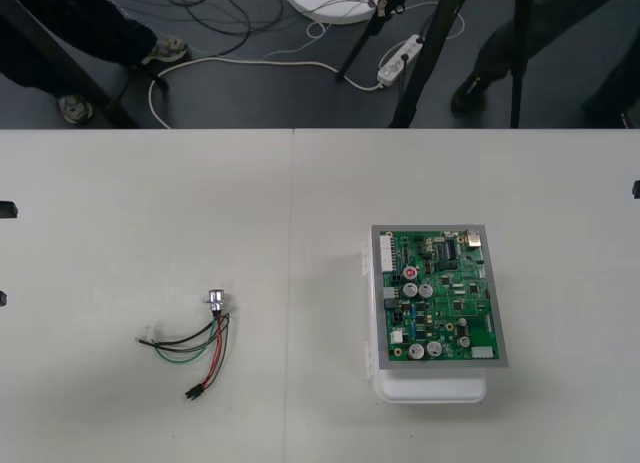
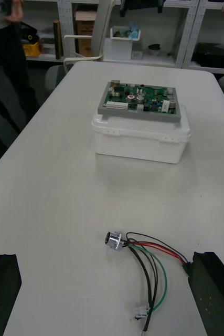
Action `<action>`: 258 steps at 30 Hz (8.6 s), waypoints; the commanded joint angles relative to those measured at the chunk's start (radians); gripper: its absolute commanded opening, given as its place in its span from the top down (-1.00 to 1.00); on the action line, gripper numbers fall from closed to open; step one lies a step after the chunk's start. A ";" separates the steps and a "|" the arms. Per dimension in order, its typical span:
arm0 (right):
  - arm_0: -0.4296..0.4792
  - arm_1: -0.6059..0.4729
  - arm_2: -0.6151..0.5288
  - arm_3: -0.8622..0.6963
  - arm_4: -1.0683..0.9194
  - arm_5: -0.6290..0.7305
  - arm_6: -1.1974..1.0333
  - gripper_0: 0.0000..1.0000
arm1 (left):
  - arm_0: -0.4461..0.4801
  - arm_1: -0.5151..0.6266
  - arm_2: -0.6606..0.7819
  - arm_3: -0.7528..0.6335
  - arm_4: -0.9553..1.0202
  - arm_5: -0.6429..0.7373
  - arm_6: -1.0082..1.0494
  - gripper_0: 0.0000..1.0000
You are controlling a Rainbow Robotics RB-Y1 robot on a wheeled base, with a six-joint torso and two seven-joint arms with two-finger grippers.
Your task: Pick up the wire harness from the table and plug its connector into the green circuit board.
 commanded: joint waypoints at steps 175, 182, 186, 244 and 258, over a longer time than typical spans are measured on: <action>0.015 0.068 0.306 0.054 -0.277 0.000 0.684 -1.00 | -0.742 0.142 -1.358 -0.347 -1.042 1.110 -0.885 -0.74; -0.035 0.020 0.392 0.090 -0.318 0.000 0.733 -1.00 | -0.741 0.128 -1.459 -0.292 -1.050 1.262 -0.904 -0.74; -0.078 0.006 0.473 0.142 -0.375 0.000 0.744 -1.00 | -0.741 0.110 -1.519 -0.254 -1.052 1.340 -0.907 -0.74; -0.099 0.011 0.525 0.189 -0.483 0.000 0.563 -1.00 | -0.741 0.027 -1.620 -0.142 -1.072 1.439 -0.938 1.00; -0.122 0.029 0.525 0.219 -0.476 0.000 0.563 -1.00 | -0.745 0.068 -1.596 -0.166 -1.032 1.438 -0.902 1.00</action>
